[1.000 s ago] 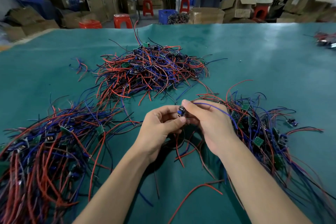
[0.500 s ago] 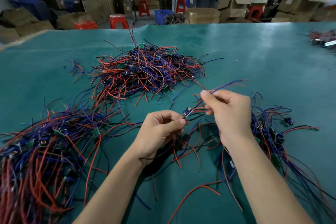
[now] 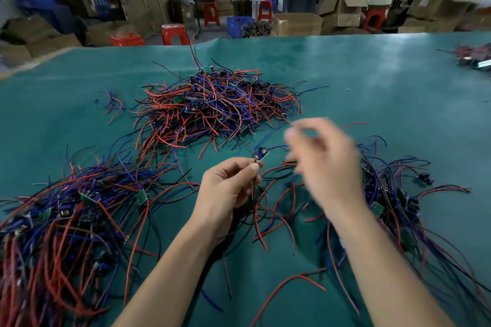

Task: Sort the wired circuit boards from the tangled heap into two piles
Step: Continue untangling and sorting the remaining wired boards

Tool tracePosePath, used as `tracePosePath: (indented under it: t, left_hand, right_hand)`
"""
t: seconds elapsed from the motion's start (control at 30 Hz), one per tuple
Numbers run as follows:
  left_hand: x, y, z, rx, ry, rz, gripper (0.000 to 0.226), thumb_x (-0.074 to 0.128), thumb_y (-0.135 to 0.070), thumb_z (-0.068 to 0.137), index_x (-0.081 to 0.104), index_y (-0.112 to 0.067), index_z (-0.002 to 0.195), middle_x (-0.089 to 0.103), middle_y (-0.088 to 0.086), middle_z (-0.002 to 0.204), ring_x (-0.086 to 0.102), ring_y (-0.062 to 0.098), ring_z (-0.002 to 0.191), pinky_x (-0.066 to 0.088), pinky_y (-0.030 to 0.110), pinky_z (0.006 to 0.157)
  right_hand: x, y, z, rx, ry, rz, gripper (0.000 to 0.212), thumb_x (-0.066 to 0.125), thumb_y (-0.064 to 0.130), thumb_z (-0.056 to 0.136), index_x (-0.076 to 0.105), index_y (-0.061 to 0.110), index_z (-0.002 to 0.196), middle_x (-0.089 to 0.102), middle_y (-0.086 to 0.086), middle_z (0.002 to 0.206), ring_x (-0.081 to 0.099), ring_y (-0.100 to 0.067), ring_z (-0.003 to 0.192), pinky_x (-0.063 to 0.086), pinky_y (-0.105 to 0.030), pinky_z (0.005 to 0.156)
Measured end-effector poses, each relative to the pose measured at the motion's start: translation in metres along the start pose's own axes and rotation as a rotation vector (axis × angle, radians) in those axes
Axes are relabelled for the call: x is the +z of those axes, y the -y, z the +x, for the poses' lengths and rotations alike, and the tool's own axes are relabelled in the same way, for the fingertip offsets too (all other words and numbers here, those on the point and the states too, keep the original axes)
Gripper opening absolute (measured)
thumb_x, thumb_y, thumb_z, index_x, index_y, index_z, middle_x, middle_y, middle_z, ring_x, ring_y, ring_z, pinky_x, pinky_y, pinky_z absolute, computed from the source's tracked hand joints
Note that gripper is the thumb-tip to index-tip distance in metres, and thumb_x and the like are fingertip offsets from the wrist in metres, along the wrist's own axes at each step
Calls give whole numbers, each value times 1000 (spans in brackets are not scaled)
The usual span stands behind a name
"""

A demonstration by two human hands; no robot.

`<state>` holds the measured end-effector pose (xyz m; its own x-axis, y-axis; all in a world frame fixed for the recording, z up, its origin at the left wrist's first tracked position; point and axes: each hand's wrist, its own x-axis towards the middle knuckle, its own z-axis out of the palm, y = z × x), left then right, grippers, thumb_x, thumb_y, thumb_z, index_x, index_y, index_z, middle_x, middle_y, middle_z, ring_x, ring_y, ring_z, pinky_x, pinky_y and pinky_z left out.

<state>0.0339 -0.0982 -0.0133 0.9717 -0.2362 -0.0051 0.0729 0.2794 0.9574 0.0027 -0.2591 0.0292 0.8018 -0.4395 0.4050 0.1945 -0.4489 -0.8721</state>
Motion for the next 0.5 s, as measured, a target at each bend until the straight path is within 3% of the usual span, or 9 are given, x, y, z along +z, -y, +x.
tracePosePath:
  t: [0.03,0.1,0.2,0.27,0.37,0.43,0.5]
  left_hand:
    - [1,1,-1,14,34,5,14,63,-5,92,73,-12,84,60,1,62,38,6,47,25,14,45]
    - [2,2,-3,65,118,38,16,59,-1,94,70,-6,83,60,-4,60,40,2,46,30,14,45]
    - [5,2,-5,99,178,105,10,65,-2,90,70,-4,82,65,-7,61,53,0,51,42,11,55]
    - [5,2,-5,91,183,184,6,75,-9,84,74,-5,79,68,2,69,55,9,62,43,18,64]
    - [6,1,-6,77,201,266,5,77,-10,83,76,-6,79,68,4,74,53,12,68,41,18,64]
    - [6,1,-7,81,213,290,4,77,-7,83,77,-7,79,69,4,75,53,13,69,42,20,65]
    - [5,1,-6,94,197,301,6,75,-5,84,76,-7,79,68,3,73,51,13,67,41,19,63]
  right_hand:
    - [11,2,-10,-63,183,-156,31,65,54,86,70,38,112,70,7,68,61,-11,61,52,-32,69]
    - [24,3,-21,-147,278,-280,31,68,49,92,71,34,119,75,10,84,64,-10,73,53,-32,80]
    - [16,2,-17,-152,167,-188,14,69,35,92,77,28,102,75,5,77,68,-13,71,54,-37,75]
    - [3,4,-8,-138,54,-144,10,69,30,92,76,26,98,74,3,74,69,-14,70,55,-39,74]
    - [-26,10,8,-89,-175,-10,10,65,28,91,74,27,95,77,5,82,74,-17,76,59,-45,75]
    - [-50,17,18,-63,-334,106,9,62,29,88,72,30,89,74,8,74,69,-9,64,54,-37,62]
    - [-79,26,28,5,-391,163,16,60,43,78,71,33,82,64,9,60,57,-4,48,43,-24,47]
